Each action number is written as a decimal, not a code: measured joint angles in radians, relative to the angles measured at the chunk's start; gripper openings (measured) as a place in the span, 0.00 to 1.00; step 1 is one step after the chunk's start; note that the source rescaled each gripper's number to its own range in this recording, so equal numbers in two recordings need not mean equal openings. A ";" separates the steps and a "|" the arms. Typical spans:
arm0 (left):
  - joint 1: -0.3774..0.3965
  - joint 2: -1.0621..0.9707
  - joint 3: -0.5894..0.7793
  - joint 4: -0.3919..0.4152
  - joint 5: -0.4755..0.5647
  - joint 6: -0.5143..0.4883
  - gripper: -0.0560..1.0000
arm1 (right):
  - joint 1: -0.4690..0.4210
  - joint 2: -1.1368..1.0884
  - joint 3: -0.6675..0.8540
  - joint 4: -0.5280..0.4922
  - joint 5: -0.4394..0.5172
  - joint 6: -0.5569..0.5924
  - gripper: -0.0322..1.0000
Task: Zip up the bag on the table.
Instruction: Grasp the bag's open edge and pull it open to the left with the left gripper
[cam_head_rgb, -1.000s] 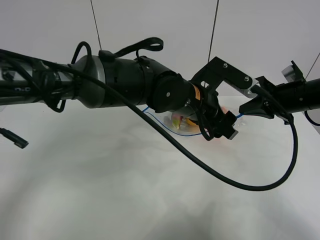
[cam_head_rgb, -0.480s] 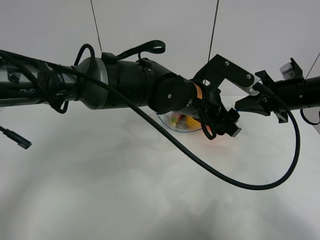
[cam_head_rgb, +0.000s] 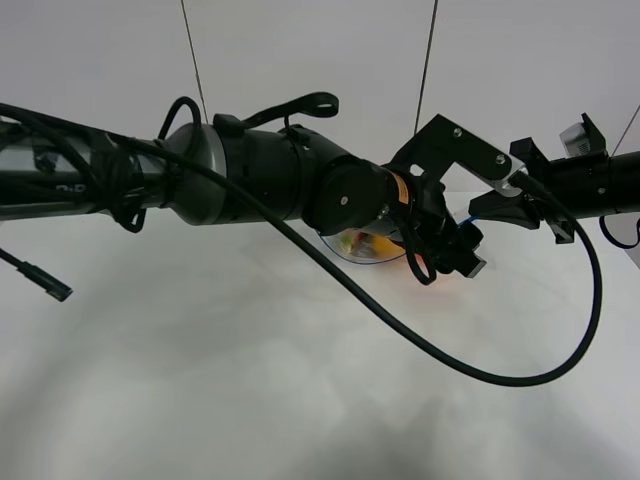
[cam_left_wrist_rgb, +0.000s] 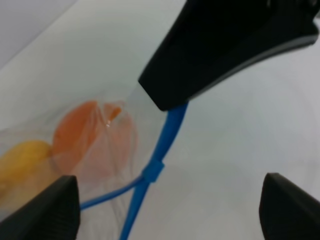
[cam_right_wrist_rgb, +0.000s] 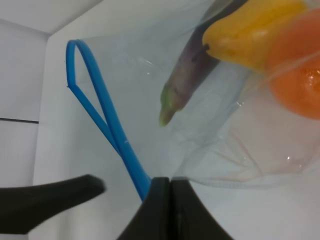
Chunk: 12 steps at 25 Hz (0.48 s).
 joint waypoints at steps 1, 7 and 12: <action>0.000 0.004 0.000 0.000 0.000 0.000 0.96 | 0.000 0.000 0.000 0.002 0.000 -0.002 0.03; 0.000 0.008 -0.035 0.000 0.003 0.013 0.95 | 0.000 0.000 0.000 0.004 0.002 -0.002 0.03; 0.000 0.008 -0.064 0.001 0.012 0.054 0.95 | 0.000 0.000 0.000 0.004 0.003 -0.002 0.03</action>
